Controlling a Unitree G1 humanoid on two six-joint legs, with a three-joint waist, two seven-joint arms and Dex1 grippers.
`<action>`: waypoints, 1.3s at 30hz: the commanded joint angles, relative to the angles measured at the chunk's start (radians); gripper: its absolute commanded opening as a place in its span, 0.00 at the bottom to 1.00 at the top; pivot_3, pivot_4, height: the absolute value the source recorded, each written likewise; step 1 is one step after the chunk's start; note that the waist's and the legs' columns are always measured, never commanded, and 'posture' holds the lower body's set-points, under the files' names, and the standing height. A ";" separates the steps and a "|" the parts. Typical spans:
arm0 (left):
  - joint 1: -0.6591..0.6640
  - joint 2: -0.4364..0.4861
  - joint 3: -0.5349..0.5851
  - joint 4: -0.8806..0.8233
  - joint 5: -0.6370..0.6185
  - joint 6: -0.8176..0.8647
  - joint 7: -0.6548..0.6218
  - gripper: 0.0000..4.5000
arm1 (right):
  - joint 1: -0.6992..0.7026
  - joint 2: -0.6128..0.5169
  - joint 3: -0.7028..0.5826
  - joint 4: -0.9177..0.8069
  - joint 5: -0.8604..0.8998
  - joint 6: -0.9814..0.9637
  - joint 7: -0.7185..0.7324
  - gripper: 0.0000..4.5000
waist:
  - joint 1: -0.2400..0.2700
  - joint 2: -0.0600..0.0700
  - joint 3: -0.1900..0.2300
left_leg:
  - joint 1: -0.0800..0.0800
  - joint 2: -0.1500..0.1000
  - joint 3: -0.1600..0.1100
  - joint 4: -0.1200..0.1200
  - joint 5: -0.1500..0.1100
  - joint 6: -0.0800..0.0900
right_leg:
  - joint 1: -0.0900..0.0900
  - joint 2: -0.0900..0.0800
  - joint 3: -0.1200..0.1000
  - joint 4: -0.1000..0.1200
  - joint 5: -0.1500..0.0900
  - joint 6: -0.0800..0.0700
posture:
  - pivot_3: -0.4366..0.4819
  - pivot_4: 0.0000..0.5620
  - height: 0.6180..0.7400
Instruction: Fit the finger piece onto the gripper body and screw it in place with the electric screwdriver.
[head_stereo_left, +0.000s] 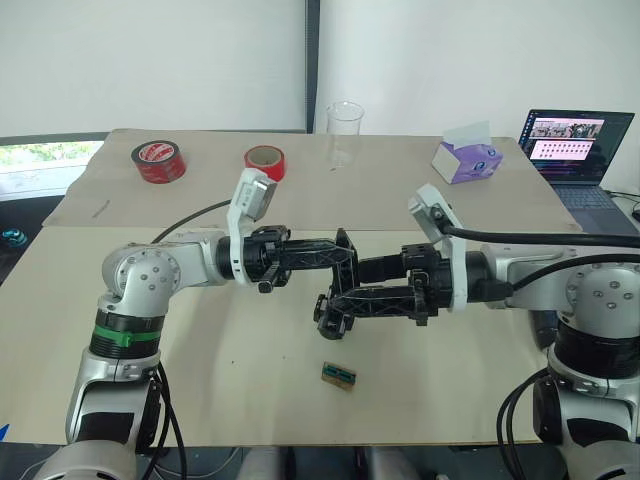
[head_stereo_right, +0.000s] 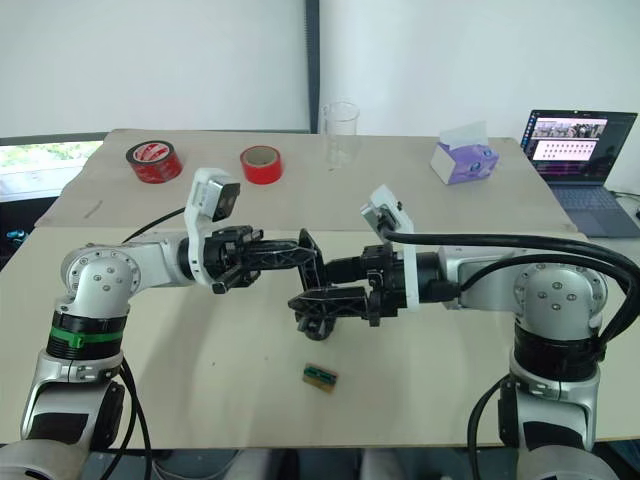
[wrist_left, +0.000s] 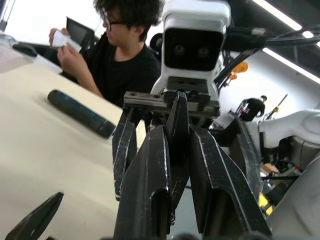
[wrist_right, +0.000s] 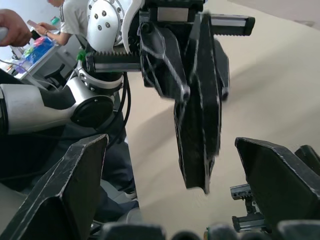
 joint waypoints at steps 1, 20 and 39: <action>-0.010 0.012 0.002 -0.037 0.018 -0.004 -0.027 0.02 | -0.030 -0.029 0.016 0.000 0.100 -0.036 -0.061 1.00 | -0.001 0.000 0.000 | 0.000 0.000 0.000 0.000 0.000 0.000 | 0.000 0.000 0.000 0.000 0.000 0.000 | 0.48 0.27 1.00; 0.029 0.013 0.006 -0.090 0.031 0.012 -0.083 0.02 | 0.027 -0.167 0.162 -0.040 0.269 -0.191 -0.155 0.09 | -0.002 -0.001 0.000 | -0.001 0.001 0.000 0.000 0.000 0.000 | -0.001 0.000 0.000 -0.001 0.000 0.000 | 0.48 0.27 1.00; 0.320 0.290 -0.031 0.142 0.646 -0.886 -0.468 1.00 | 0.404 -0.167 0.097 -0.159 -0.515 -0.849 0.451 0.09 | 0.009 -0.001 0.001 | -0.001 0.001 0.002 0.000 -0.001 0.001 | -0.002 0.000 0.000 -0.002 -0.002 -0.003 | 0.48 0.27 1.00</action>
